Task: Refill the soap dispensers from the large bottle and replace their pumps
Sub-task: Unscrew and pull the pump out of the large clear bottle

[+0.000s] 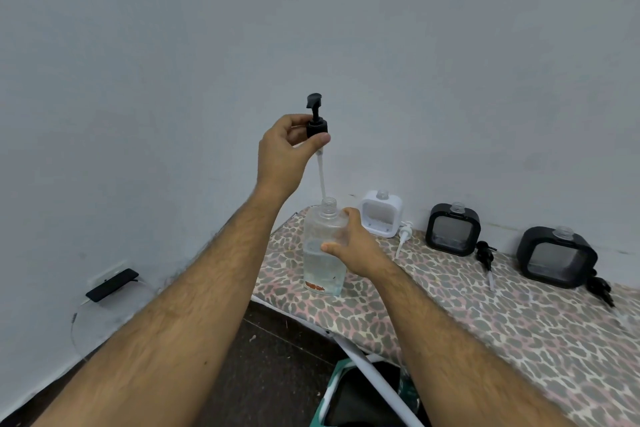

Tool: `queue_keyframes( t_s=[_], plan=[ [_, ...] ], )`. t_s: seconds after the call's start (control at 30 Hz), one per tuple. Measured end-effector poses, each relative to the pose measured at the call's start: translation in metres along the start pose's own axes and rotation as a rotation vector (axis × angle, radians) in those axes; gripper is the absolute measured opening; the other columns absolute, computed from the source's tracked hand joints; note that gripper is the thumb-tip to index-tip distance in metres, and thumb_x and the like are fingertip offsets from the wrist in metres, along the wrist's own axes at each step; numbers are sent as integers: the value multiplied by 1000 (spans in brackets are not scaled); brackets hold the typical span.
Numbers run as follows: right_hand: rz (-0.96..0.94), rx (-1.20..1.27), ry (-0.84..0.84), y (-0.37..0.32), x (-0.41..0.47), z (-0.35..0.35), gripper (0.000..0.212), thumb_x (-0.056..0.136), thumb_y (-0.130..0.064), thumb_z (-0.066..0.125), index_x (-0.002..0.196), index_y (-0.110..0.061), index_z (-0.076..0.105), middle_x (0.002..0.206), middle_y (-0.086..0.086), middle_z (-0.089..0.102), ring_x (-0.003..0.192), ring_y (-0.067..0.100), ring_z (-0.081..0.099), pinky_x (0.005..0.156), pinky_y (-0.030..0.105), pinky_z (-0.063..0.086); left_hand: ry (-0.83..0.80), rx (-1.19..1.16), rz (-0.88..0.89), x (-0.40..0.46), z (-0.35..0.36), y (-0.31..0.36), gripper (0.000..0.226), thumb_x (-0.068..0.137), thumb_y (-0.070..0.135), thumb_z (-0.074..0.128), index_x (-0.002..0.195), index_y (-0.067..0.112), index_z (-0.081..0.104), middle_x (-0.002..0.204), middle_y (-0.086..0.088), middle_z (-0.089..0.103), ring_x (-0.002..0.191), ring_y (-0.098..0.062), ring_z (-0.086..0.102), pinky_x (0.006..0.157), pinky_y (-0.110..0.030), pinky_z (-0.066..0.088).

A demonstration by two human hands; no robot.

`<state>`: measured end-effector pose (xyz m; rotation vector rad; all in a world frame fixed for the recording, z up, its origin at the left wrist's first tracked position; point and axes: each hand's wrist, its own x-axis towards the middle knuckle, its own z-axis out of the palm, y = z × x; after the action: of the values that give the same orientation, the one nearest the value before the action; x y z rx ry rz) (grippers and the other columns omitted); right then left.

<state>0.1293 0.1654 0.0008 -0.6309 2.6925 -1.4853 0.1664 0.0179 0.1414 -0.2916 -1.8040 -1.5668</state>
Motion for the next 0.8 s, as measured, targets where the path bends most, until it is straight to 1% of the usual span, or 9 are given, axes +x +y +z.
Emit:
queue_keyframes(
  t_s=[0.1,0.17,0.23,0.3,0.4,0.5,0.6,0.7,0.8],
  plan=[
    [6,9,-3,-1,0,0,77,84,-25,76,142,-22,25,119,-12,48,104,10,53,82,24,41,40,-26,7,5,-6,4,30,80,16,79,106,22,65,96,9,77,96,-7,72,88,-22,53],
    [6,10,2,-1,-1,0,76,84,-25,76,141,-21,26,118,-12,48,103,10,53,76,19,41,55,-46,-10,9,-11,6,31,80,15,79,108,19,65,97,8,77,96,-7,71,91,-24,53],
    [1,8,3,-2,-2,0,75,83,-24,76,140,-21,27,117,-13,48,101,9,52,68,12,37,77,-69,-19,12,-16,7,30,81,14,79,108,17,66,95,9,77,96,-7,71,90,-23,52],
    [-3,4,1,-1,-2,0,74,83,-24,75,140,-20,27,116,-13,48,101,8,52,67,10,36,109,-94,-27,15,-21,8,29,82,13,78,107,16,65,93,10,77,95,-6,71,85,-17,52],
    [-8,4,2,-2,-3,-1,74,84,-24,75,140,-21,27,115,-15,48,101,8,52,69,12,37,151,-125,-34,20,-30,8,26,83,13,77,106,17,65,90,11,77,94,-5,71,80,-13,51],
    [-6,12,-3,-2,-3,-2,75,84,-23,74,142,-21,26,118,-14,48,104,9,52,76,20,40,195,-155,-49,24,-39,6,23,84,14,76,105,16,65,90,10,77,93,-5,71,77,-9,50],
    [-7,11,-5,-2,-3,-2,75,85,-23,74,142,-21,26,119,-13,48,105,10,53,79,22,41,258,-185,-73,30,-49,2,24,85,15,76,106,14,65,91,7,77,92,-4,71,71,-3,46],
    [-16,14,-5,-2,-3,-2,75,85,-23,74,142,-21,25,121,-13,48,107,10,53,82,23,41,330,-210,-93,36,-61,-4,25,85,17,75,108,12,65,90,6,76,94,-10,72,67,0,44],
    [-22,20,-6,-1,-2,-2,75,85,-22,74,142,-20,26,123,-11,48,108,11,53,86,25,42,355,-199,-102,43,-70,-10,24,86,18,75,107,13,66,90,7,76,95,-11,72,67,0,45]
  ],
)
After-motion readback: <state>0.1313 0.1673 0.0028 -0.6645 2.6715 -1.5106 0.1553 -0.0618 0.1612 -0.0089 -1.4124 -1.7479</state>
